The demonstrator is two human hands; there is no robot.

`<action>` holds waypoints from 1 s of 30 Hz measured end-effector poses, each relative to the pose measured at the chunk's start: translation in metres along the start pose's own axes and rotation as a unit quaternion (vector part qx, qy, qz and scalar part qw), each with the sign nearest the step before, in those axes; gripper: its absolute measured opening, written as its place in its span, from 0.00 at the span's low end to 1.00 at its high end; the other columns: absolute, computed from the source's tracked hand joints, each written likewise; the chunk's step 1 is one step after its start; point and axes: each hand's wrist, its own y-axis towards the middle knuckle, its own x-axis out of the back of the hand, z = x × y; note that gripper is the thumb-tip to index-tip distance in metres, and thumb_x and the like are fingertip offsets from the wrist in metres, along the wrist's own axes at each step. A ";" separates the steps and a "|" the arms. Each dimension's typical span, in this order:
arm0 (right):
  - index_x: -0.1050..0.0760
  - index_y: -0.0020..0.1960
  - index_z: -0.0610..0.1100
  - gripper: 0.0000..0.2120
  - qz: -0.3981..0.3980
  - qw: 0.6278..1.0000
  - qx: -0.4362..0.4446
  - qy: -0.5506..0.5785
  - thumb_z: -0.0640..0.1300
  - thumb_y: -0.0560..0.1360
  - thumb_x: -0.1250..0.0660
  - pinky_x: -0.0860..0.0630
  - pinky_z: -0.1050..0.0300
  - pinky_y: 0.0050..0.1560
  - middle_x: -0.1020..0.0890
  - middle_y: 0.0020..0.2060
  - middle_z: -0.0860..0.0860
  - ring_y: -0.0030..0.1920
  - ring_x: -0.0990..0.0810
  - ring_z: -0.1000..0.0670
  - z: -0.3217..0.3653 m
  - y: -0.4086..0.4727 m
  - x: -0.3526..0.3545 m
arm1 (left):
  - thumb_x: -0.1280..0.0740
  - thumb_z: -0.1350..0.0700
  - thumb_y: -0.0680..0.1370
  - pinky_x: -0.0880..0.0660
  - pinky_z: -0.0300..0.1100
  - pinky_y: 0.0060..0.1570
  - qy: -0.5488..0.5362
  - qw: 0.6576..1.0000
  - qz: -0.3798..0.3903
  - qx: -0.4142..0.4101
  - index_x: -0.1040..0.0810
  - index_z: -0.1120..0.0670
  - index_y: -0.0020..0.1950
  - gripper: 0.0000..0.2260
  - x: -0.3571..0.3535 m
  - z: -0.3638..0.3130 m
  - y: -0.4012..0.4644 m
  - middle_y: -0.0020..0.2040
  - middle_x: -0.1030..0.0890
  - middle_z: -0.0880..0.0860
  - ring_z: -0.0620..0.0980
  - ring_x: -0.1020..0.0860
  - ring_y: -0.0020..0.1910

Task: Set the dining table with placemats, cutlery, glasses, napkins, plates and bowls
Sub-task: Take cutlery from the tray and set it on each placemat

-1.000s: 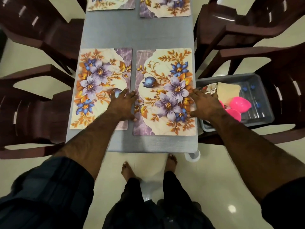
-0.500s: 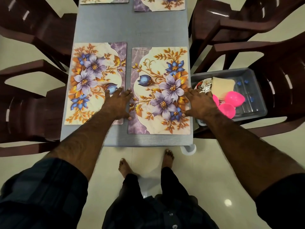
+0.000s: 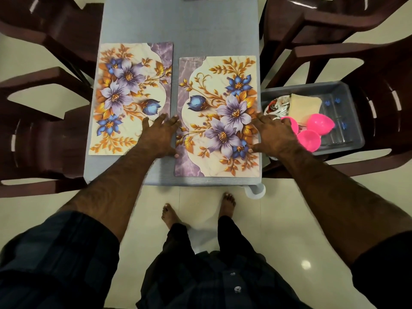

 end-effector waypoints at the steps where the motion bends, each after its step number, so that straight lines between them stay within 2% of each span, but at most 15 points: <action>1: 0.48 0.83 0.53 0.55 -0.001 1.000 0.001 -0.002 0.72 0.66 0.25 0.42 0.27 0.76 0.40 0.83 0.48 0.79 0.37 0.39 0.001 -0.002 0.000 | 0.24 0.30 0.68 0.51 0.70 0.77 0.000 1.000 -0.001 0.001 0.49 0.46 0.86 0.55 -0.001 -0.001 -0.002 0.87 0.50 0.47 0.55 0.52 0.85; 9: 0.49 0.83 0.52 0.55 0.006 1.000 0.000 0.000 0.72 0.67 0.25 0.43 0.27 0.76 0.42 0.83 0.47 0.79 0.37 0.38 0.008 -0.012 0.005 | 0.24 0.30 0.69 0.53 0.70 0.78 0.001 1.000 0.001 0.002 0.49 0.46 0.86 0.55 0.000 -0.004 -0.007 0.87 0.51 0.48 0.55 0.53 0.85; 12: 0.51 0.83 0.54 0.52 -0.031 0.999 -0.003 0.034 0.72 0.71 0.29 0.46 0.28 0.77 0.46 0.84 0.45 0.80 0.40 0.37 0.008 -0.021 0.014 | 0.24 0.30 0.69 0.51 0.70 0.78 -0.025 0.999 -0.018 0.020 0.49 0.45 0.86 0.54 0.007 -0.003 -0.014 0.87 0.52 0.49 0.56 0.53 0.85; 15: 0.48 0.83 0.53 0.46 -0.076 0.995 -0.033 0.062 0.72 0.74 0.33 0.45 0.28 0.77 0.48 0.84 0.44 0.80 0.40 0.36 0.003 -0.030 0.032 | 0.24 0.32 0.71 0.50 0.70 0.78 -0.050 0.996 -0.053 0.044 0.49 0.45 0.86 0.52 0.029 -0.004 -0.022 0.87 0.51 0.51 0.57 0.52 0.85; 18: 0.45 0.82 0.51 0.45 -0.093 0.992 -0.050 0.075 0.72 0.75 0.34 0.43 0.29 0.77 0.45 0.84 0.43 0.81 0.41 0.37 -0.007 -0.046 0.047 | 0.25 0.34 0.73 0.46 0.69 0.78 -0.070 0.991 -0.106 0.032 0.45 0.46 0.85 0.47 0.052 -0.021 -0.029 0.86 0.46 0.53 0.57 0.48 0.84; 21: 0.44 0.82 0.50 0.43 -0.076 0.992 -0.077 0.066 0.70 0.76 0.34 0.40 0.31 0.76 0.43 0.83 0.44 0.79 0.37 0.37 -0.021 -0.060 0.047 | 0.27 0.33 0.74 0.37 0.64 0.75 -0.080 0.989 -0.126 -0.025 0.38 0.47 0.83 0.43 0.064 -0.051 -0.029 0.83 0.38 0.55 0.60 0.39 0.81; 24: 0.40 0.79 0.53 0.40 -0.050 0.992 -0.109 0.037 0.68 0.75 0.32 0.34 0.32 0.72 0.38 0.81 0.45 0.73 0.30 0.36 -0.039 -0.077 0.033 | 0.28 0.37 0.73 0.29 0.59 0.69 -0.112 0.982 -0.125 -0.085 0.29 0.49 0.79 0.36 0.058 -0.086 -0.019 0.79 0.29 0.56 0.61 0.31 0.75; 27: 0.35 0.77 0.53 0.36 -0.028 0.989 -0.139 0.031 0.66 0.74 0.30 0.33 0.33 0.72 0.33 0.77 0.45 0.71 0.28 0.36 -0.061 -0.101 0.014 | 0.29 0.42 0.73 0.24 0.54 0.61 -0.201 0.963 -0.118 -0.133 0.20 0.53 0.67 0.26 0.051 -0.124 -0.007 0.66 0.20 0.57 0.63 0.23 0.65; 28: 0.33 0.76 0.53 0.36 -0.022 0.988 -0.149 0.026 0.66 0.73 0.30 0.32 0.34 0.71 0.31 0.76 0.45 0.71 0.28 0.37 -0.070 -0.108 0.009 | 0.27 0.44 0.73 0.24 0.52 0.58 -0.217 0.959 -0.109 -0.146 0.19 0.54 0.63 0.22 0.052 -0.137 -0.002 0.63 0.18 0.57 0.62 0.22 0.62; 30: 0.30 0.74 0.53 0.35 -0.004 0.986 -0.163 0.023 0.67 0.72 0.29 0.32 0.36 0.71 0.29 0.74 0.46 0.71 0.28 0.38 -0.087 -0.120 0.001 | 0.26 0.47 0.74 0.25 0.50 0.58 -0.237 0.954 -0.086 -0.161 0.18 0.55 0.63 0.20 0.055 -0.160 0.005 0.62 0.18 0.57 0.61 0.21 0.62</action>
